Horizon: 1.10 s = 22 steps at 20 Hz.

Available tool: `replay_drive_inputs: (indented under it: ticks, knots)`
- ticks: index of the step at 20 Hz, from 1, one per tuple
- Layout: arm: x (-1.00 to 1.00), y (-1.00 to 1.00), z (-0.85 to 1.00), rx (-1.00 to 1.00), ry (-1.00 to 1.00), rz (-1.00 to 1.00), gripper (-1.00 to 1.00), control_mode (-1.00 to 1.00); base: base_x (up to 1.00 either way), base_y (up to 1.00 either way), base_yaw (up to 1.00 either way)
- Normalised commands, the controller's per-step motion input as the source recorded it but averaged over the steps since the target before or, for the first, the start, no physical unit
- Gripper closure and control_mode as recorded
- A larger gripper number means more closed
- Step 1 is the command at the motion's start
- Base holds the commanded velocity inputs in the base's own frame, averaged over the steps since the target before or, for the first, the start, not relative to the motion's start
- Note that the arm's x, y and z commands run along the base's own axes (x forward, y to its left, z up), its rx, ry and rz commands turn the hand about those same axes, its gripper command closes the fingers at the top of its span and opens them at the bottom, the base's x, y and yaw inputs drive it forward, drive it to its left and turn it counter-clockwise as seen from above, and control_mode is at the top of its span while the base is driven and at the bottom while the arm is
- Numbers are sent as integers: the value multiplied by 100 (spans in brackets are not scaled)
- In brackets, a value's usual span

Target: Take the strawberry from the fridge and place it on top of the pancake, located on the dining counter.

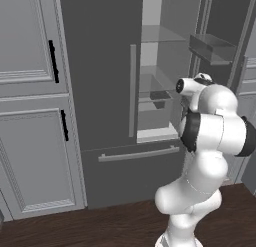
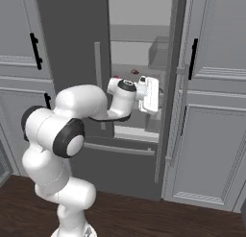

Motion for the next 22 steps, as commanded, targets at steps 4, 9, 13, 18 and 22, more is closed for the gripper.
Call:
replay_drive_inputs:
  ticks: [4,9,13,18,22]
  knots:
    - [-1,43,0,0,1,4,-100,-100,0,0,0]
    - [1,98,0,0,3,3,-100,-100,0,0,0]
    - [1,100,0,4,14,-5,-100,-100,0,0,0]
    - [0,100,-12,20,3,-24,-100,-100,0,0,0]
    - [-2,71,-25,46,-6,-48,-100,-100,0,0,0]
